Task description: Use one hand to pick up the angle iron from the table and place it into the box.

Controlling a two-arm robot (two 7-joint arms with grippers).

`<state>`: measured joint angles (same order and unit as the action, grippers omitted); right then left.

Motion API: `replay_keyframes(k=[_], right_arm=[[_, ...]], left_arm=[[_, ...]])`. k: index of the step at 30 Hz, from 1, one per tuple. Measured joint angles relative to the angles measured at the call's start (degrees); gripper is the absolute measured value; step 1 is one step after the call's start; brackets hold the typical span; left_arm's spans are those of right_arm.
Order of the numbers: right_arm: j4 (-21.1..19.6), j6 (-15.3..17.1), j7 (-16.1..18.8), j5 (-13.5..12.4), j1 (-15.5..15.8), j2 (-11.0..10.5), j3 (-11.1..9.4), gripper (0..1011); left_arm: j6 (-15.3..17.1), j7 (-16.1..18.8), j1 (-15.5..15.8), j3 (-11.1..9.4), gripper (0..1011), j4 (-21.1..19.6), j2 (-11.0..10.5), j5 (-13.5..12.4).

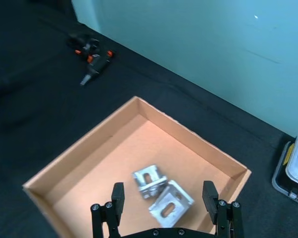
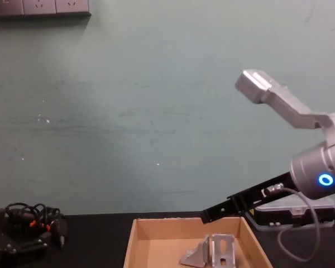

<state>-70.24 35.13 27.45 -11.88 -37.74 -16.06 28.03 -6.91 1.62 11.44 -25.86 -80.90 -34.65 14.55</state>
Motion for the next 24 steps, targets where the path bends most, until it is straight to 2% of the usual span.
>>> replay_keyframes(k=[6, 10, 16, 21, 22, 24], right_arm=[[-5.8, 1.4, 1.8, -2.4, 2.7, -2.3, -0.9, 1004], [-12.1, 3.0, 3.3, -4.6, 5.8, -5.1, -1.6, 1004], [-18.4, 4.2, 5.4, -6.7, 9.4, -8.7, -1.9, 1004], [-22.8, 4.2, 8.1, -7.4, 11.8, -12.6, 0.1, 1004], [-22.8, 4.2, 8.1, -7.4, 11.8, -12.6, 0.1, 1004], [-23.5, 3.5, 9.4, -7.4, 12.0, -13.9, 1.4, 1004]], left_arm=[[0.0, 0.0, 0.0, 0.0, 1011, 0.0, 0.0, 0.0], [0.0, 0.0, 0.0, 0.0, 1011, 0.0, 0.0, 0.0], [0.0, 0.0, 0.0, 0.0, 1011, 0.0, 0.0, 0.0], [0.0, 0.0, 0.0, 0.0, 1011, 0.0, 0.0, 0.0], [0.0, 0.0, 0.0, 0.0, 1011, 0.0, 0.0, 0.0], [0.0, 0.0, 0.0, 0.0, 1011, 0.0, 0.0, 0.0]])
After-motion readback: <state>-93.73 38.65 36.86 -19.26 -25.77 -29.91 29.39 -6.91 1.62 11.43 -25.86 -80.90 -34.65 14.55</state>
